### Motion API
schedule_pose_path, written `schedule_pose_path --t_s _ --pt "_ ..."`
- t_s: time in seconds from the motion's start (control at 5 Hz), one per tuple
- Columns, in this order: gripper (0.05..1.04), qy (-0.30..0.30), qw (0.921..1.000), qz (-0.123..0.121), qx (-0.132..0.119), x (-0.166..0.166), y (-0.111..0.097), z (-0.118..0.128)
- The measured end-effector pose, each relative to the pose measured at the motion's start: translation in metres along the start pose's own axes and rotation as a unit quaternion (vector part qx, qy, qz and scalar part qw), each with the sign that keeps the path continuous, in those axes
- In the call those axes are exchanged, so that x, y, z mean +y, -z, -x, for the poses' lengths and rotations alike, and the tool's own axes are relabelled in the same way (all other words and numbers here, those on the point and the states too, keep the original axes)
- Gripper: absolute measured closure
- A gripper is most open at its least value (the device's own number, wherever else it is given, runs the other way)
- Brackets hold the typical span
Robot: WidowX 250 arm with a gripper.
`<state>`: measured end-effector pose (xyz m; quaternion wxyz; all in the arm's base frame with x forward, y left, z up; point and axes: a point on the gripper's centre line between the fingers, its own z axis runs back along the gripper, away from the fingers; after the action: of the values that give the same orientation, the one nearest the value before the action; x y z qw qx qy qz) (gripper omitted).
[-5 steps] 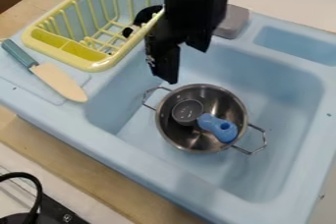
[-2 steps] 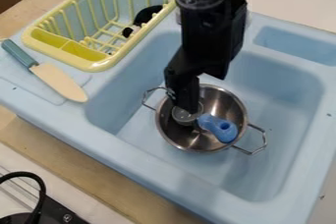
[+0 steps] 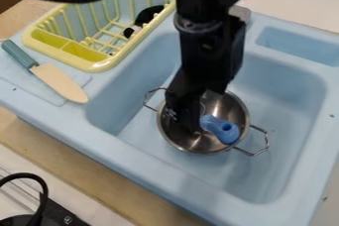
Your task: Move the scooper to the upper right side of sink
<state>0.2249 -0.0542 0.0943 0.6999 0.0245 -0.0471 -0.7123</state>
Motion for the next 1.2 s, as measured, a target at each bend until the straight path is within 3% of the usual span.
schedule_pose_path --t_s 1.2 --pt "0.094 -0.007 0.9999 0.006 0.005 0.000 0.013 -0.005"
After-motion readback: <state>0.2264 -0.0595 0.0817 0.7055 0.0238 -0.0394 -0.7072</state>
